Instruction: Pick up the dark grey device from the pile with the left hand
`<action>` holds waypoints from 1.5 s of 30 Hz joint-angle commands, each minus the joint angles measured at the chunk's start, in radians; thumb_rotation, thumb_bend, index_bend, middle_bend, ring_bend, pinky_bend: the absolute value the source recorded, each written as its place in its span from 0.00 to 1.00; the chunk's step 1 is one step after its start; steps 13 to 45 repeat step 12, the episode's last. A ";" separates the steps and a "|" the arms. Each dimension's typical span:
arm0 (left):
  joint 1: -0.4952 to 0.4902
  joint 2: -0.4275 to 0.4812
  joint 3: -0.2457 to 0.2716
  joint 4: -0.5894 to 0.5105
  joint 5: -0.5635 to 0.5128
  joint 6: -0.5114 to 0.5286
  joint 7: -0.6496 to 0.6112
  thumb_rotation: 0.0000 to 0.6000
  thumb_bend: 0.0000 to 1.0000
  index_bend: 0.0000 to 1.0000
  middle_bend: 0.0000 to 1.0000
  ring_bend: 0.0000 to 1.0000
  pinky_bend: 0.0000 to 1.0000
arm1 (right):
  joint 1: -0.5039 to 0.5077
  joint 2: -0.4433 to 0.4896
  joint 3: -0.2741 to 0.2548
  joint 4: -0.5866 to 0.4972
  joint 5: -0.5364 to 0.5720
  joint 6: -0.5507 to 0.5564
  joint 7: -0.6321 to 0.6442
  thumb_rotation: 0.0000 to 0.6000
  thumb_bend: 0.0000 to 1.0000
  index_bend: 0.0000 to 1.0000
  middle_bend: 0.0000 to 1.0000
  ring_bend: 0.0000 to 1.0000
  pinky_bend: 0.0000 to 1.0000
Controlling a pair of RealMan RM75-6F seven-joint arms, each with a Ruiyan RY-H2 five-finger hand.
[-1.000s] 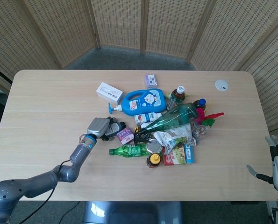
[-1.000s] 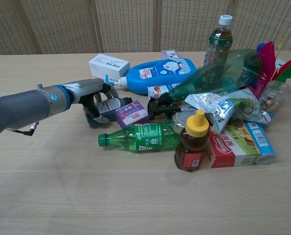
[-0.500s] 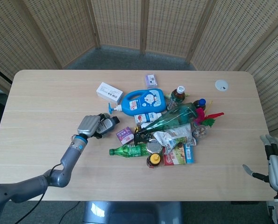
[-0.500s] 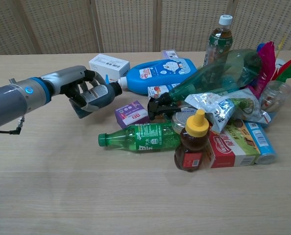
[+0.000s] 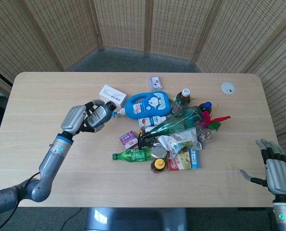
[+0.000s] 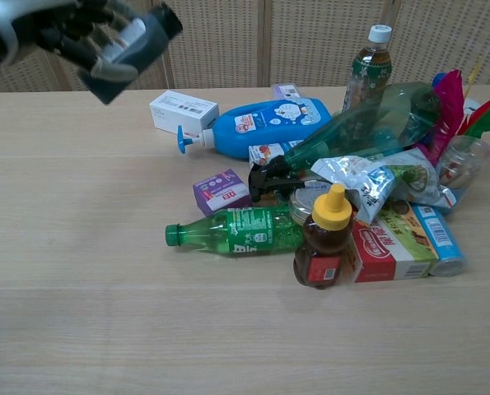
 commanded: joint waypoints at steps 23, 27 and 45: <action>0.074 0.204 -0.114 -0.257 0.010 0.111 -0.137 1.00 0.31 0.54 0.63 0.83 0.62 | 0.005 -0.020 -0.006 0.024 -0.015 -0.010 0.027 0.74 0.19 0.00 0.00 0.00 0.00; 0.074 0.204 -0.114 -0.257 0.010 0.111 -0.137 1.00 0.31 0.54 0.63 0.83 0.62 | 0.005 -0.020 -0.006 0.024 -0.015 -0.010 0.027 0.74 0.19 0.00 0.00 0.00 0.00; 0.074 0.204 -0.114 -0.257 0.010 0.111 -0.137 1.00 0.31 0.54 0.63 0.83 0.62 | 0.005 -0.020 -0.006 0.024 -0.015 -0.010 0.027 0.74 0.19 0.00 0.00 0.00 0.00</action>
